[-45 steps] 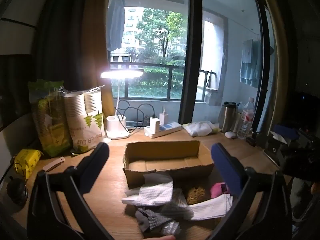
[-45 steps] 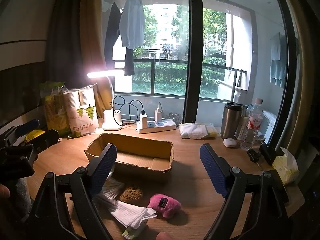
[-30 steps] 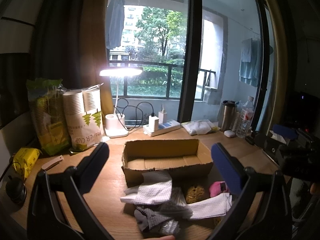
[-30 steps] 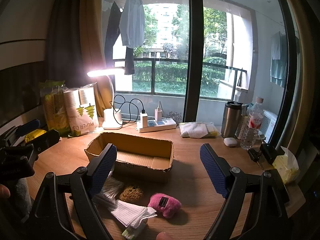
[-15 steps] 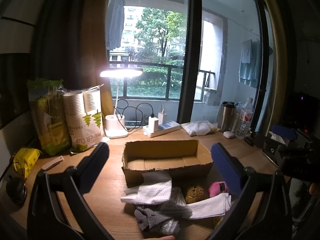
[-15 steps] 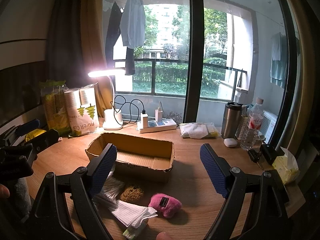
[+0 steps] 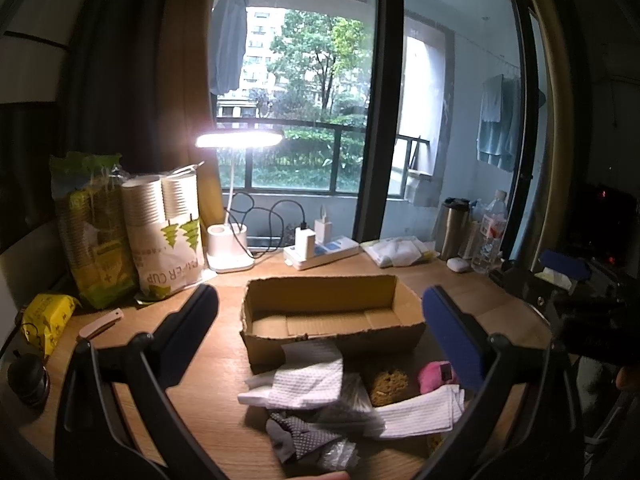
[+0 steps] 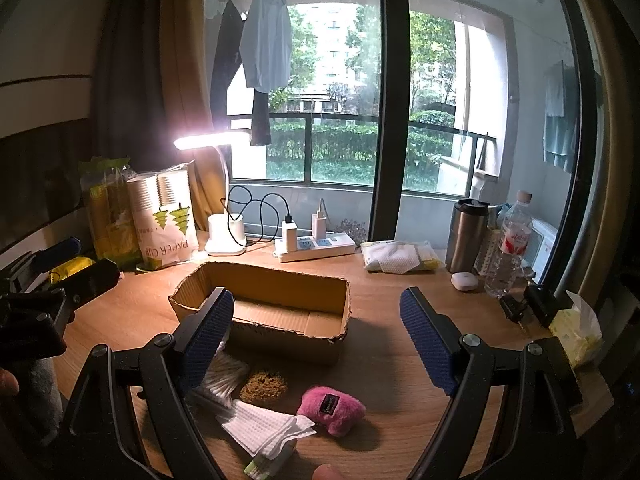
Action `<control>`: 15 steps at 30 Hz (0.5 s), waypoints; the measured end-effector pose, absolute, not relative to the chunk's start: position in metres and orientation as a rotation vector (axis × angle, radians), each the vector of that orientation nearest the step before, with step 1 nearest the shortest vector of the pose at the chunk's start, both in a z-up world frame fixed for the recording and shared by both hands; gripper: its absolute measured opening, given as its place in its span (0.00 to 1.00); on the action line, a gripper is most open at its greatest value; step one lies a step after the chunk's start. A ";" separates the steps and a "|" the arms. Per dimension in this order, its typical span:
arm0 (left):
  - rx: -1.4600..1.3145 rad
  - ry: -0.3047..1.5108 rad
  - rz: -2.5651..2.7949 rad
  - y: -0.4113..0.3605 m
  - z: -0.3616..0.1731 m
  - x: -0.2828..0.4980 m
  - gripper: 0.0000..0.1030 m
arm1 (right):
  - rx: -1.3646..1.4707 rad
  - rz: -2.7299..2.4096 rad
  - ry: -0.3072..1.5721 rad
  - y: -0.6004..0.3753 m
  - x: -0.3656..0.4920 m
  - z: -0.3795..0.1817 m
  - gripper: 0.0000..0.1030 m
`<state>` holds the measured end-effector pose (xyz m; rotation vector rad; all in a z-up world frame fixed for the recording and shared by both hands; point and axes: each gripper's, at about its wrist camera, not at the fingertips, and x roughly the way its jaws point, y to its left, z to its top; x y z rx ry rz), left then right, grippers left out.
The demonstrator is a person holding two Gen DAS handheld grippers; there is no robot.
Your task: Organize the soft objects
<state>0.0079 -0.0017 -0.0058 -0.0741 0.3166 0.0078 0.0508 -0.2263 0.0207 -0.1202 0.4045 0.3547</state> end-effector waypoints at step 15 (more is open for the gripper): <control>-0.095 0.512 0.038 0.007 -0.065 0.053 1.00 | -0.104 0.322 0.542 -0.238 0.085 -0.028 0.85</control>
